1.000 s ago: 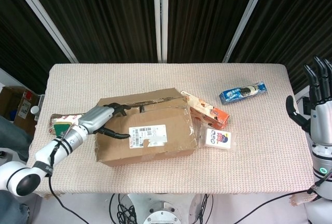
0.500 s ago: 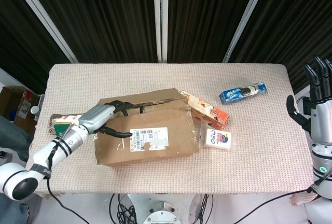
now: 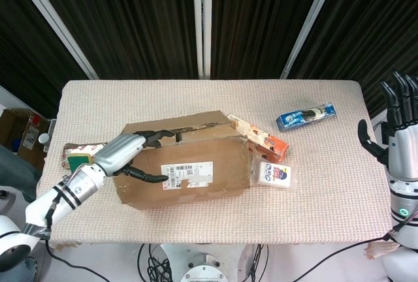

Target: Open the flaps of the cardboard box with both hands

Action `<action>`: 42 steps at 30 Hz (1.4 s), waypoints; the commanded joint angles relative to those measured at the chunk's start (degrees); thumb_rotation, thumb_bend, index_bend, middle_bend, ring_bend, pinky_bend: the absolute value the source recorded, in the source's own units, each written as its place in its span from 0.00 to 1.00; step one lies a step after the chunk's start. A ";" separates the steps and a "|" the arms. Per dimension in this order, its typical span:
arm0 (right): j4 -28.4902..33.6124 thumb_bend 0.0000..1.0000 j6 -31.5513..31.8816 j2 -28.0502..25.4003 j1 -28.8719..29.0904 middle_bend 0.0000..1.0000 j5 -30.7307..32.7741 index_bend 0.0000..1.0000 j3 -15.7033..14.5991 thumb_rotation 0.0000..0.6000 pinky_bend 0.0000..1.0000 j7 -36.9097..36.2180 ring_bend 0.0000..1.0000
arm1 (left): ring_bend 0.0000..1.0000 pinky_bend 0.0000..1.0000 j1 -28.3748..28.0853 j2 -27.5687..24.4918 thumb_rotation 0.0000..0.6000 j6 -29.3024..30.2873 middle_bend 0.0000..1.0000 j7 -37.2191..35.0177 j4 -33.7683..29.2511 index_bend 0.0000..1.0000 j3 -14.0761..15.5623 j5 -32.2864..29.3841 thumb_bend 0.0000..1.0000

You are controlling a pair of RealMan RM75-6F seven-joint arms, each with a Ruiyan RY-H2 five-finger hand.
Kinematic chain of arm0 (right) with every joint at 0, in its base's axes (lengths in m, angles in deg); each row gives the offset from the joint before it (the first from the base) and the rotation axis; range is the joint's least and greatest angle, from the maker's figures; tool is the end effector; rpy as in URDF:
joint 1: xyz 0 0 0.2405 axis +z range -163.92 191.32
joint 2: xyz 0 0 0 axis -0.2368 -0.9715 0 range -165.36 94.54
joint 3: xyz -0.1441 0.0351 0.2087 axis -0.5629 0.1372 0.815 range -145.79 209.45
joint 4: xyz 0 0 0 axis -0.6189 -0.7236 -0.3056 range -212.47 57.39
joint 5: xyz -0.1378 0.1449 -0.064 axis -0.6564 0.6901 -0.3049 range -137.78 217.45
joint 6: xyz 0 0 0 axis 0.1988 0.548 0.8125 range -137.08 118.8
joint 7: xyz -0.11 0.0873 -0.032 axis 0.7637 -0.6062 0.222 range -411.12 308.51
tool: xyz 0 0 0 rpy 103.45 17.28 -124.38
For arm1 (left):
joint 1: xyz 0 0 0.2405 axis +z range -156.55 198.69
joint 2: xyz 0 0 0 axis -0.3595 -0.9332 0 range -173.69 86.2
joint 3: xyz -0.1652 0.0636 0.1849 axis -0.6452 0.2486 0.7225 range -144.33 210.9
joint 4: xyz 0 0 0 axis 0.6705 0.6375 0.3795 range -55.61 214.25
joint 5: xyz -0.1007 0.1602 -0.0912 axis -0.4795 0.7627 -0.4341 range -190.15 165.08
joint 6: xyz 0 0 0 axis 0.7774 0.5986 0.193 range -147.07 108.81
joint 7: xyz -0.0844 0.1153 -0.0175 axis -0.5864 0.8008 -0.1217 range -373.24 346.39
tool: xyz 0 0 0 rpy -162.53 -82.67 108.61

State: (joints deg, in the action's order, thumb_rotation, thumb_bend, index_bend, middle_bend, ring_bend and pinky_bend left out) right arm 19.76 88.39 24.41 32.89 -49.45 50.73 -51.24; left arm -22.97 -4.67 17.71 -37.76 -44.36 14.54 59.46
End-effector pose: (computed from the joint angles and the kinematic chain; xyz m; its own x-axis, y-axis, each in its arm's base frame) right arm -0.1893 -0.2740 0.2427 0.1755 0.5298 0.8298 -0.8588 -0.3297 0.3921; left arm -0.0626 0.2963 0.1626 0.1385 0.5616 0.8157 0.9169 -0.3841 0.1088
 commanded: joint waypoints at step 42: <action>1.45 0.37 -1.93 0.45 0.39 0.00 -1.75 0.00 -0.19 1.00 0.00 2.50 0.00 | 0.24 0.33 -1.75 -11.48 0.46 4.05 0.32 -39.07 5.57 0.19 9.16 28.81 0.00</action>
State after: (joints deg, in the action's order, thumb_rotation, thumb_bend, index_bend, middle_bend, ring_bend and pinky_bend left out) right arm 21.21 86.48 24.86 33.27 -51.21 50.53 -48.74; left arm -28.94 -18.88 21.10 -95.67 -37.26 25.78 99.92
